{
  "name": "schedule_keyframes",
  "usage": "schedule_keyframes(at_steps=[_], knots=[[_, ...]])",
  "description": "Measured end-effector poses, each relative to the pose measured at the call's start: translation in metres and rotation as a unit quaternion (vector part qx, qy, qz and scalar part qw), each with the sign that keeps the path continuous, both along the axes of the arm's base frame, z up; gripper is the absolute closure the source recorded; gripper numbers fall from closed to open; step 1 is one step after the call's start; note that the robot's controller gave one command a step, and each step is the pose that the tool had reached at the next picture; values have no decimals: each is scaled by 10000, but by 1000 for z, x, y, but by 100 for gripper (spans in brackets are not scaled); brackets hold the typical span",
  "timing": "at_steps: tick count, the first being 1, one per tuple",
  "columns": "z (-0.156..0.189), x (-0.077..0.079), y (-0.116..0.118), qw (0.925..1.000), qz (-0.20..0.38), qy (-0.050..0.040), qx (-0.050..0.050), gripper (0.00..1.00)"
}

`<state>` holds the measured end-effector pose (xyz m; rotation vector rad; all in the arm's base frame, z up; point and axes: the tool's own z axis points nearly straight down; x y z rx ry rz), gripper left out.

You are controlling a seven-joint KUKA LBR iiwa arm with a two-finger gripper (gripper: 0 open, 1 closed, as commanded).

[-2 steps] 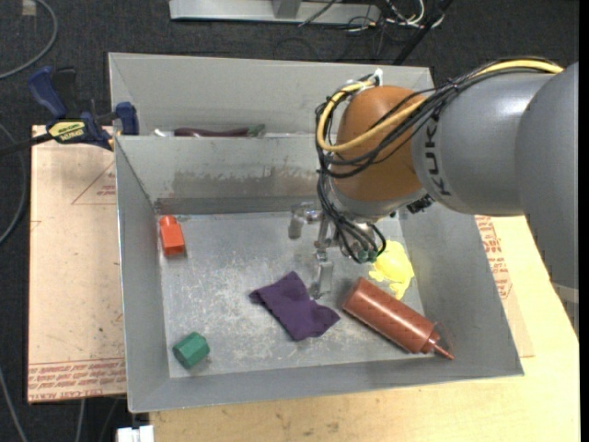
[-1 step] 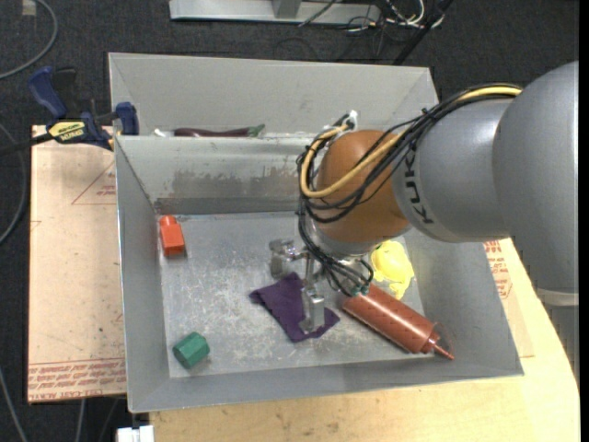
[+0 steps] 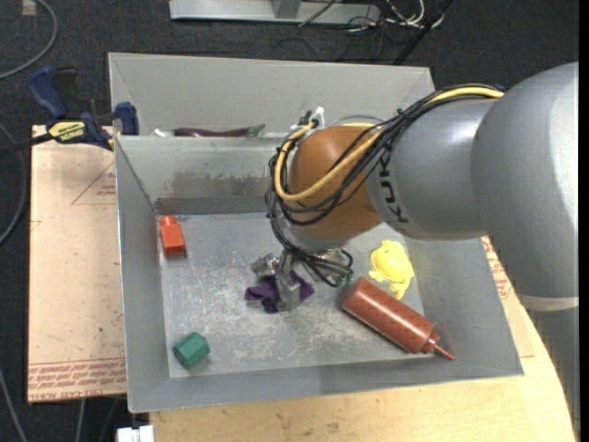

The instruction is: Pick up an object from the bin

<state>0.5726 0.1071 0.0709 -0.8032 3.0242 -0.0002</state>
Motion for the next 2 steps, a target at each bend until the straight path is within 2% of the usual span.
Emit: schedule_keyframes(at_steps=[1, 2], knots=[[0, 0, 0, 10000, -2, 1, 1, 100], [184, -7, 5, 9999, -82, -57, 14, 100]])
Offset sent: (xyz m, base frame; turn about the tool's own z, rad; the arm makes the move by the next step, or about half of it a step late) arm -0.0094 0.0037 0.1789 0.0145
